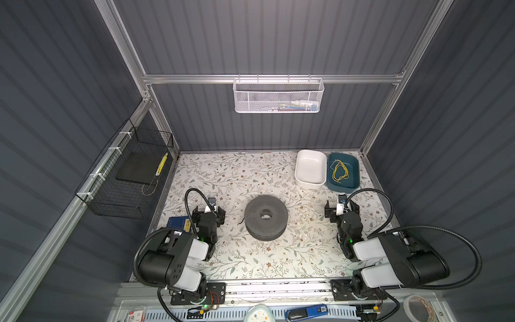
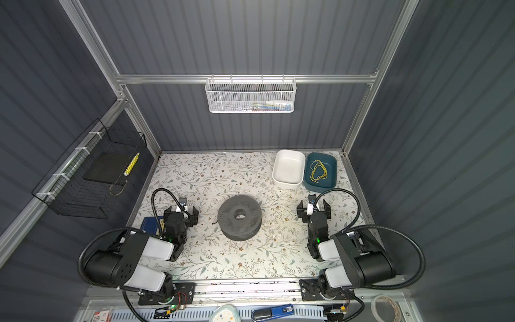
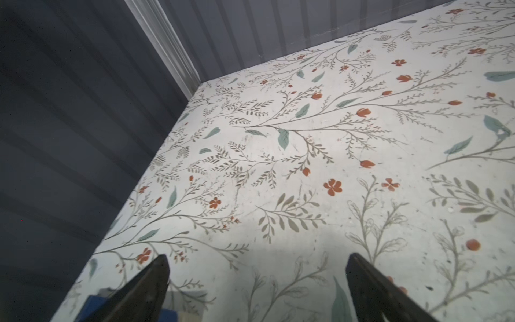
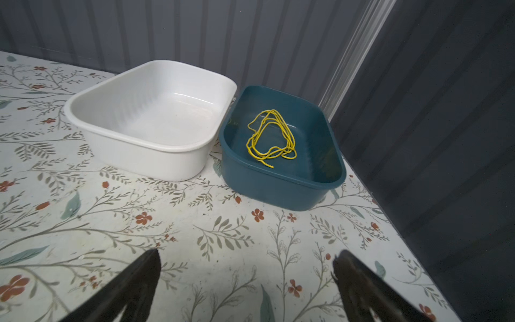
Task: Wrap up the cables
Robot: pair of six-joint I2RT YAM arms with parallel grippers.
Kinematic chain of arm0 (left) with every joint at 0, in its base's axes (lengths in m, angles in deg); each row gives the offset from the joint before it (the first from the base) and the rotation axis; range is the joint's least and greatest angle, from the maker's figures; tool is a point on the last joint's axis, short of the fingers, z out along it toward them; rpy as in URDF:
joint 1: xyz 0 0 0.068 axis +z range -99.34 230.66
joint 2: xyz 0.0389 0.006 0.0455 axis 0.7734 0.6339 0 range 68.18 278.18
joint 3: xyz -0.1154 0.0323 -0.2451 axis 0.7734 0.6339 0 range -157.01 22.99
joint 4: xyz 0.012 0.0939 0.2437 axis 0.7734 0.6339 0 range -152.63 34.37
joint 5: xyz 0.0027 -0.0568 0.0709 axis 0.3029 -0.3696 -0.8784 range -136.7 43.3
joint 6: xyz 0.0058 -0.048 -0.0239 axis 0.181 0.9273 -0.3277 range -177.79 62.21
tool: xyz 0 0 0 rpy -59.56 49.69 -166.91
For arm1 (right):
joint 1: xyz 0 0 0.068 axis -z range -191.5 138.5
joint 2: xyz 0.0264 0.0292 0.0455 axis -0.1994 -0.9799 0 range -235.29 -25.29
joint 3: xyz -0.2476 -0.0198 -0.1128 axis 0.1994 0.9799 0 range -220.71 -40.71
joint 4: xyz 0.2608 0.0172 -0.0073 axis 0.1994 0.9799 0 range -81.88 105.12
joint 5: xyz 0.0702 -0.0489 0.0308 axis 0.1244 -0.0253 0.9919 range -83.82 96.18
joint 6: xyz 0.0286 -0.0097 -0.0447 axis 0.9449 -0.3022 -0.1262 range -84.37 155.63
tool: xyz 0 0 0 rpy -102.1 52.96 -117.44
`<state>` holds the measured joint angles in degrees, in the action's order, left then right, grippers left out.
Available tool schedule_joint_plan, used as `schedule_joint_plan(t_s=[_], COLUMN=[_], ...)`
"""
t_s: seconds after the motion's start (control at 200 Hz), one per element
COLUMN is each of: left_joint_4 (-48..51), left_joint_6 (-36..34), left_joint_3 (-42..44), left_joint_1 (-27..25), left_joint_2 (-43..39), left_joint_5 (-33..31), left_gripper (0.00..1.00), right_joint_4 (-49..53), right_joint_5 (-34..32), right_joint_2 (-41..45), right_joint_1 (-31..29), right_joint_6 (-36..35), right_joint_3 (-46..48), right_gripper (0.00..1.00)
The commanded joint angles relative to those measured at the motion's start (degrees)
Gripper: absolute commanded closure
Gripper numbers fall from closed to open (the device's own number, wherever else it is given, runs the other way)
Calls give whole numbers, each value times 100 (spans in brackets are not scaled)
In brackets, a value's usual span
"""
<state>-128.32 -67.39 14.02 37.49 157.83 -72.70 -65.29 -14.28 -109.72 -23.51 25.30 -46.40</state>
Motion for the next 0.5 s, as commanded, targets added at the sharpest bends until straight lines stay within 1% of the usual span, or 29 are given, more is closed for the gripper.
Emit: schedule_joint_plan(t_s=[0.0, 0.035, 0.06, 0.1, 0.13, 0.155, 0.195, 0.22, 0.315, 0.38, 0.44, 0.495], left_joint_4=[-1464, -1983, -2101, -1518, -1070, -975, -1075, -1045, -160, 184, 950, 1035], left_joint_6=[528, 436, 434, 551, 557, 506, 458, 460, 604, 553, 528, 611], left_joint_3=[-337, -390, -358, -381, -460, -532, -623, -672, -961, -1249, -1563, -1644], left_joint_1=[436, 481, 482, 496, 522, 534, 535, 535, 535, 535, 541, 611], left_joint_2=[871, 1252, 1279, 966, 812, 823, 957, 971, 789, 880, 820, 867], left_joint_5=[996, 1090, 1060, 1067, 1193, 1301, 1368, 1289, 1008, 1074, 1227, 1211], left_gripper=[1, 1, 0, 1, 1, 0, 0, 1, 1, 1, 1, 0], right_joint_4=[-988, -847, -720, -917, -1060, -973, -500, -141, 1041, 1607, 1562, 1393], right_joint_5=[170, 355, 504, 834, 868, 882, 947, 967, 1110, 1356, 1407, 1457], right_joint_2=[-76, -60, -74, -223, -327, -320, -160, -50, -3, 100, 84, 75], right_joint_1=[321, 563, 739, 982, 1022, 1014, 1013, 1015, 1085, 1264, 1324, 1328], right_joint_6=[339, 626, 848, 1023, 1023, 1000, 1003, 1018, 1030, 1213, 1266, 1243], right_joint_3=[-103, -110, -107, -116, -132, -158, -268, -383, -984, -1192, -1190, -1115], right_gripper=[1, 1, 1, 1, 1, 1, 1, 1, 1, 1, 1, 1])
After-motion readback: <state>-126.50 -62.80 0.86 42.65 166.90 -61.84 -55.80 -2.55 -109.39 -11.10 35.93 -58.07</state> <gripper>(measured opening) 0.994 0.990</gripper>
